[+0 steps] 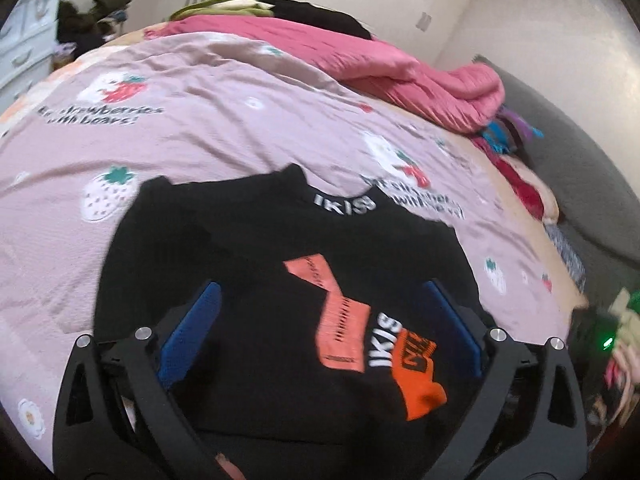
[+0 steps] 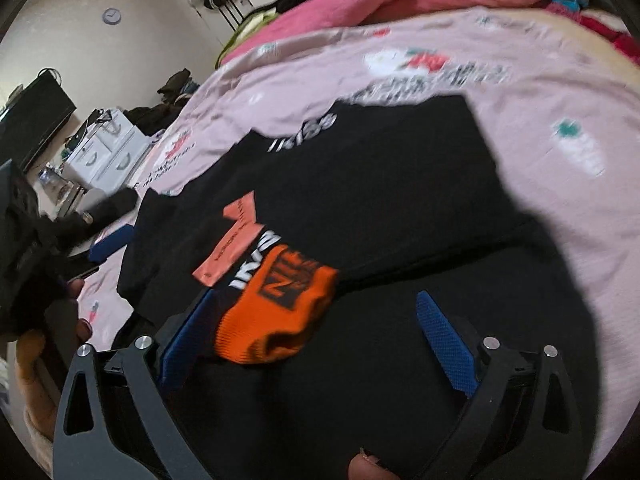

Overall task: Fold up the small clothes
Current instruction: 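Grasp the folded orange cuff with the right tool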

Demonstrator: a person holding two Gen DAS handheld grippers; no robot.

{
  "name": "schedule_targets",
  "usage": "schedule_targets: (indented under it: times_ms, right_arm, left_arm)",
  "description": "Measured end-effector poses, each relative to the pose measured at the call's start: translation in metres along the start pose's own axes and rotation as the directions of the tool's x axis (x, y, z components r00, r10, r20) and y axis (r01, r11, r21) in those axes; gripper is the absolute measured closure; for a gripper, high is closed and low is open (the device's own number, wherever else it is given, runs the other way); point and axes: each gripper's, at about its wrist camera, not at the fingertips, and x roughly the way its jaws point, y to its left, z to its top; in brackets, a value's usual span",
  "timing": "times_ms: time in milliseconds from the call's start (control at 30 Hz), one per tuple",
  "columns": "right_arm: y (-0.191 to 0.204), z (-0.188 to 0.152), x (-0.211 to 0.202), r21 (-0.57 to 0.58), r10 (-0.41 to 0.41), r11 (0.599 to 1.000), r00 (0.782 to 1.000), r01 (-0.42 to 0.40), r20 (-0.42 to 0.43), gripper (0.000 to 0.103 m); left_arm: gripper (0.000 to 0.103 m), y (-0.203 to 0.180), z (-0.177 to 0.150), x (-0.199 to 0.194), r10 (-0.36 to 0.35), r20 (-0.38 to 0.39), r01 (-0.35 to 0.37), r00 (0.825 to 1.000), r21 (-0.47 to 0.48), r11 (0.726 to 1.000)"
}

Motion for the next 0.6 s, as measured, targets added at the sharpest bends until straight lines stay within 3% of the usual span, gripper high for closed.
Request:
schedule_targets:
  times_ms: [167, 267, 400, 600]
  right_arm:
    - [0.006, 0.000, 0.026, 0.025, 0.010, 1.000, 0.999, -0.009, -0.041, 0.041]
    - [0.010, -0.002, 0.028, 0.003, -0.017, 1.000, 1.000, 0.017, -0.021, 0.062]
    - [0.014, -0.003, 0.026, -0.033, 0.006, 0.999, 1.000, -0.006, -0.011, 0.092]
    - [0.039, 0.017, -0.006, -0.161, 0.049, 0.986, 0.996, -0.036, 0.076, 0.094]
  left_arm:
    - [0.009, 0.020, 0.008, -0.012, 0.010, 0.031, -0.009, 0.999, -0.052, 0.999]
    - [0.009, 0.030, 0.012, -0.018, 0.009, 0.048, -0.005, 0.999, -0.081, 0.997]
    - [0.009, 0.041, 0.014, -0.024, 0.009, 0.065, -0.001, 0.998, -0.114, 0.994]
    - [0.009, 0.056, 0.018, -0.032, 0.021, 0.087, -0.007, 0.996, -0.154, 0.988]
